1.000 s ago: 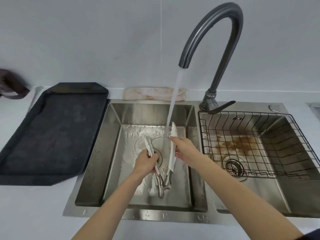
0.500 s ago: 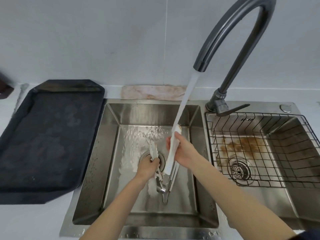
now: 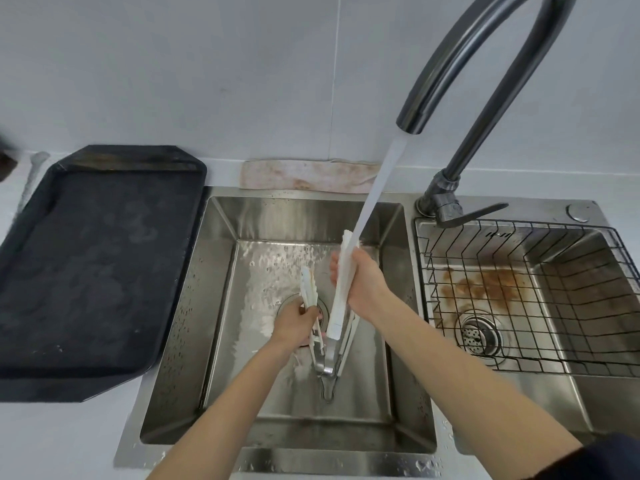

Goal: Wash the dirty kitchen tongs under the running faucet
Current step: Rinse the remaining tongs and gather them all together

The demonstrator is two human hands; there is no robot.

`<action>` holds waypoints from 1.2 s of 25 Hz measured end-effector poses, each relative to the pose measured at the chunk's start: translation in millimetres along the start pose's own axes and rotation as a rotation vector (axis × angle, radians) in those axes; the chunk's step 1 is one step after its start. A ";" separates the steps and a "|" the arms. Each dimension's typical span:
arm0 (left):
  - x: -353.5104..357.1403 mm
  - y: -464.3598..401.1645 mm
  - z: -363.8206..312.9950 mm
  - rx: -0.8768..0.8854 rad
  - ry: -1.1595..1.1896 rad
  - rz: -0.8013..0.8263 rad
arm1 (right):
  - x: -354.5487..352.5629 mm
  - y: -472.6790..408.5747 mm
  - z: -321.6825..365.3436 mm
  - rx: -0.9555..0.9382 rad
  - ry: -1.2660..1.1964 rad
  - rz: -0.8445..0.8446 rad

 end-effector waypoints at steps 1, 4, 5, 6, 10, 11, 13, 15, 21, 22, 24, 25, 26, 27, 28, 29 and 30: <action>-2.2 -1.5 -0.2 0.007 -0.013 -0.012 | 2.7 -1.0 1.4 -0.017 -0.004 0.016; -6.7 -3.1 2.7 -0.010 -0.002 -0.030 | 9.4 -2.1 5.3 -0.020 0.072 0.036; -6.0 -3.2 4.6 -0.019 0.020 -0.016 | 9.1 -1.5 7.1 -0.020 0.137 0.023; -3.7 -1.9 5.6 -0.022 0.053 0.012 | 7.1 -1.1 8.8 -0.014 0.201 0.000; 1.2 4.5 6.0 -0.028 0.145 0.050 | -11.7 0.3 9.9 0.014 0.363 -0.086; 2.2 4.0 6.7 -0.032 0.166 0.051 | -15.8 1.6 10.6 0.015 0.371 -0.100; 3.0 2.9 6.7 -0.021 0.172 0.046 | -18.7 3.1 16.4 -0.027 0.376 -0.108; -0.2 2.5 6.1 0.001 0.159 0.010 | -16.5 -1.5 27.9 -0.161 0.429 -0.084; -24.4 9.8 -4.7 0.108 0.306 -0.048 | -10.0 -3.1 23.5 -0.307 0.592 0.073; -31.7 11.3 -7.3 0.139 0.326 -0.074 | -11.8 -2.6 18.2 -0.276 0.564 0.071; -42.8 13.8 -11.4 0.182 0.339 -0.121 | -13.3 -1.9 7.8 -0.191 0.431 0.048; -45.5 15.2 -12.3 0.192 0.353 -0.116 | -11.2 -1.8 1.0 -0.136 0.351 0.035; -43.6 17.1 -15.2 0.198 0.375 -0.086 | -10.6 -2.3 -3.2 -0.085 0.291 0.015; -41.5 19.7 -17.8 0.199 0.392 -0.051 | -8.9 -2.2 -5.8 -0.048 0.269 -0.010; -40.1 22.4 -20.3 0.201 0.399 -0.024 | -8.6 -3.1 -5.9 -0.033 0.281 -0.044; -39.5 24.6 -22.8 0.208 0.401 -0.005 | -9.0 -4.8 -2.9 -0.041 0.325 -0.081; -38.7 26.3 -25.0 0.214 0.405 0.014 | -10.7 -7.7 0.5 -0.060 0.369 -0.115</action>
Point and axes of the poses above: each hand's wrist, its own y-axis away from the middle knuckle, its own x-axis out of the palm, z = x × y, the point moved 10 cm from there along -y, towards the middle knuckle, and after that the axes turned 14 degrees about -x, right-handed, at the moved point
